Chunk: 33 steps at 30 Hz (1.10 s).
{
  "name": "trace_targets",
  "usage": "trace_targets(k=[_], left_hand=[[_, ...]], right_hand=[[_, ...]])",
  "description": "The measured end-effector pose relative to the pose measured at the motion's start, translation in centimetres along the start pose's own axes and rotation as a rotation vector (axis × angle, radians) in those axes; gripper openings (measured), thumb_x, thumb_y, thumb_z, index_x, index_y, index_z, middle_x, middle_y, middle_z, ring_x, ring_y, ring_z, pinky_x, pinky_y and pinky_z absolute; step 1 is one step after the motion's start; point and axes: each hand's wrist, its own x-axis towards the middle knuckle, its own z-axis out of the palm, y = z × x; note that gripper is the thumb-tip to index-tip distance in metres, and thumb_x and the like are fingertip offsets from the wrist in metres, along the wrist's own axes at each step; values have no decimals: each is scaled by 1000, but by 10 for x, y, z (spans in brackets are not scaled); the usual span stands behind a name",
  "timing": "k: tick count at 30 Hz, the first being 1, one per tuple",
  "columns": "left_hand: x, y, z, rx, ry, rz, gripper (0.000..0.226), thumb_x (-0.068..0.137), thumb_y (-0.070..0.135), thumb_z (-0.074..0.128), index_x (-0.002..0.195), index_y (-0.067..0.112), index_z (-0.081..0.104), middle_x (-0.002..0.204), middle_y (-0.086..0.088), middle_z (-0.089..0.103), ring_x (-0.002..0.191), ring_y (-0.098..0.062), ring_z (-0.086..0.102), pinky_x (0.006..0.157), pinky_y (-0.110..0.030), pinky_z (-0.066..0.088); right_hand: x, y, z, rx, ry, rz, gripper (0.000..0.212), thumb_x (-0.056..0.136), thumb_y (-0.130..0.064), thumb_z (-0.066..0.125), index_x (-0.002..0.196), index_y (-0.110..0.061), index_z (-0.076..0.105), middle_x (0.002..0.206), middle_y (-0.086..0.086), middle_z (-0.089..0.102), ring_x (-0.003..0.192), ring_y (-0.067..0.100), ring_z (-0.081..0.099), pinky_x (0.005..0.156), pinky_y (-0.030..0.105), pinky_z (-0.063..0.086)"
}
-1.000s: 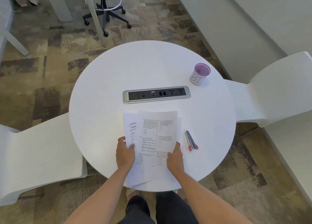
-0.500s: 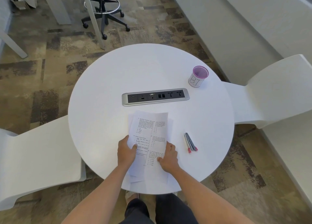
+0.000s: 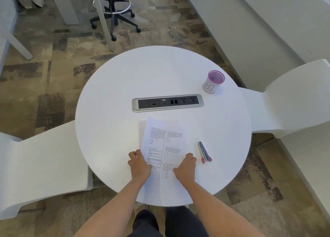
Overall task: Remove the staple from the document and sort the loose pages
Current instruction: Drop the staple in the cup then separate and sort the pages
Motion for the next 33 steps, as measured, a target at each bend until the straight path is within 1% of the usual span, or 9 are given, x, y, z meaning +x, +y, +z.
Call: trace_targets(k=[2, 5, 9, 13, 16, 20, 27, 30, 33], left_hand=[[-1, 1, 1, -45, 13, 6, 59, 80, 3, 73, 126, 5, 36, 131, -15, 33, 96, -29, 53, 76, -29, 48], [-2, 1, 2, -111, 37, -6, 62, 80, -2, 71, 129, 6, 34, 130, -15, 38, 98, -32, 59, 73, -29, 46], [1, -2, 3, -237, 29, -68, 58, 78, -6, 69, 126, 5, 38, 118, -15, 60, 98, -31, 61, 70, -31, 47], [2, 2, 5, -185, 61, -65, 41, 76, -3, 69, 114, 2, 53, 116, -17, 59, 110, -36, 55, 84, -40, 51], [-1, 7, 7, -154, 75, -60, 63, 68, 6, 83, 124, 5, 53, 132, -14, 41, 122, -37, 37, 94, -39, 44], [-3, 12, 10, -179, 94, -52, 80, 63, 6, 87, 130, 5, 44, 135, -17, 40, 119, -38, 40, 89, -37, 41], [6, 9, 7, -158, 95, -113, 81, 58, 11, 90, 125, 8, 45, 113, -16, 59, 113, -37, 47, 89, -44, 47], [4, 11, 7, -157, 91, -118, 82, 61, 13, 89, 128, 11, 42, 113, -18, 58, 111, -37, 51, 90, -43, 47], [-3, 13, 7, -59, 150, -12, 72, 67, 15, 85, 126, 13, 44, 117, -12, 60, 110, -32, 52, 88, -40, 45]], right_hand=[[-1, -3, 2, 28, -12, 20, 50, 77, 8, 62, 117, -4, 34, 120, 13, 38, 92, 22, 51, 60, 16, 39], [-1, -2, 4, 83, 1, 32, 50, 78, 10, 60, 119, -3, 35, 123, 13, 37, 83, 20, 49, 51, 14, 34], [0, 2, 4, 149, 9, 74, 57, 77, 6, 65, 125, -7, 36, 127, 11, 41, 87, 20, 50, 68, 25, 43], [5, 2, 4, 143, -24, 125, 62, 79, 0, 64, 131, -12, 34, 121, 3, 51, 107, 22, 56, 90, 34, 40], [6, 1, 6, 107, -26, 119, 60, 79, 0, 61, 131, -17, 36, 120, -1, 54, 113, 19, 54, 90, 33, 32], [4, 3, 8, 1, 19, 55, 57, 78, -2, 63, 127, -19, 40, 125, -1, 48, 119, 20, 45, 93, 35, 40], [2, 11, 12, -2, 65, -26, 57, 80, -7, 70, 128, -19, 40, 128, 2, 44, 118, 21, 45, 88, 33, 44], [3, 12, 13, 14, 68, -41, 58, 80, -6, 71, 128, -18, 41, 128, 3, 44, 117, 22, 45, 88, 32, 44], [4, 13, 12, 38, 71, -51, 59, 78, -5, 73, 127, -17, 42, 127, 4, 45, 116, 22, 45, 89, 30, 44]])
